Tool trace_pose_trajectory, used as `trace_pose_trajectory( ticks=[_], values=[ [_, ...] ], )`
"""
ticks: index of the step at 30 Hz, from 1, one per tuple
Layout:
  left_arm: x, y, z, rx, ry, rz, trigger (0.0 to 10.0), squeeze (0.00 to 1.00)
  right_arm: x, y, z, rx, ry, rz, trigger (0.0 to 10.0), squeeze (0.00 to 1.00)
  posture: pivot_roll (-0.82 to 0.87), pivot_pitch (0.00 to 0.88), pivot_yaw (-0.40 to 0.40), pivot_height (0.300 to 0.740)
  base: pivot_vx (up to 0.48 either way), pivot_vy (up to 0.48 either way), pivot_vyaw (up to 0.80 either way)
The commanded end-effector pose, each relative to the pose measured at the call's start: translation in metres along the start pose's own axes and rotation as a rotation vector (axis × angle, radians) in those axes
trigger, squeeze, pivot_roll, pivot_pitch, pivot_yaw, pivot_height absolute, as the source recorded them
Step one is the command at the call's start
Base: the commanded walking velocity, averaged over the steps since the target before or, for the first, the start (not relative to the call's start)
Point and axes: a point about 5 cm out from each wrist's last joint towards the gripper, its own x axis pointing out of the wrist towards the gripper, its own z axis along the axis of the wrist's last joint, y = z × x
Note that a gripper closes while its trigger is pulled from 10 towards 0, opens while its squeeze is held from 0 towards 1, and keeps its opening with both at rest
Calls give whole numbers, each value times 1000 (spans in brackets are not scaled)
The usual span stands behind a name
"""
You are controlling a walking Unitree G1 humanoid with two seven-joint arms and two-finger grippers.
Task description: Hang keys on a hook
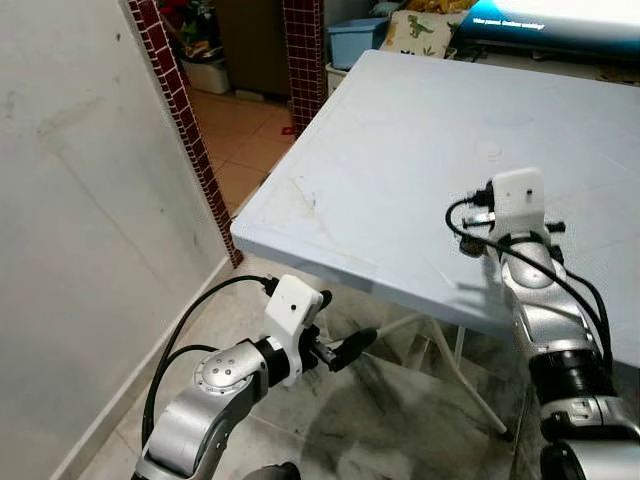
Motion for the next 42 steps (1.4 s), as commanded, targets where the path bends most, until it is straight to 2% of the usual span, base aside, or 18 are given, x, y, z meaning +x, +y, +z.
trace_pose_trajectory(
  ticks=[1, 9, 18, 30, 31, 32, 33, 42],
  values=[
    [0, 0, -2, 5, 11, 2, 10000, 0, -4, 2, -1, 35, 21, 14, 10000, 1000, -37, 82, 62, 740, 0, 0, 0],
    [1, 0, -3, 6, 15, -5, 10000, 0, -15, 3, -18, 101, 124, -10, 10000, 1000, -40, 83, 67, 740, 0, 0, 0],
    [1, 0, -3, 6, 16, -4, 10000, 0, -20, 4, -24, 85, 175, -21, 10000, 1000, -39, 84, 65, 740, 0, 0, 0],
    [0, 0, -4, 5, 18, -6, 10000, 0, -16, -9, -22, 139, 161, -76, 10000, 1000, -39, 86, 68, 740, 0, 0, 0],
    [0, 0, -4, 6, 18, -6, 10000, 0, -16, -10, -24, 172, 166, -74, 10000, 302, -39, 87, 69, 740, 0, 0, 0],
    [0, 0, -4, 6, 18, -6, 10000, 0, -16, -10, -24, 172, 166, -74, 10000, 302, -39, 87, 69, 740, 0, 0, 0],
    [0, 0, -4, 6, 19, -6, 10000, 0, -16, -10, -25, 193, 172, -70, 10000, 0, -39, 87, 69, 740, 0, 0, 0],
    [0, 1, -4, 8, 21, -8, 10000, 0, -13, -4, -29, 226, 180, 9, 10000, 0, -36, 88, 73, 740, 0, 0, 0]
  ],
)
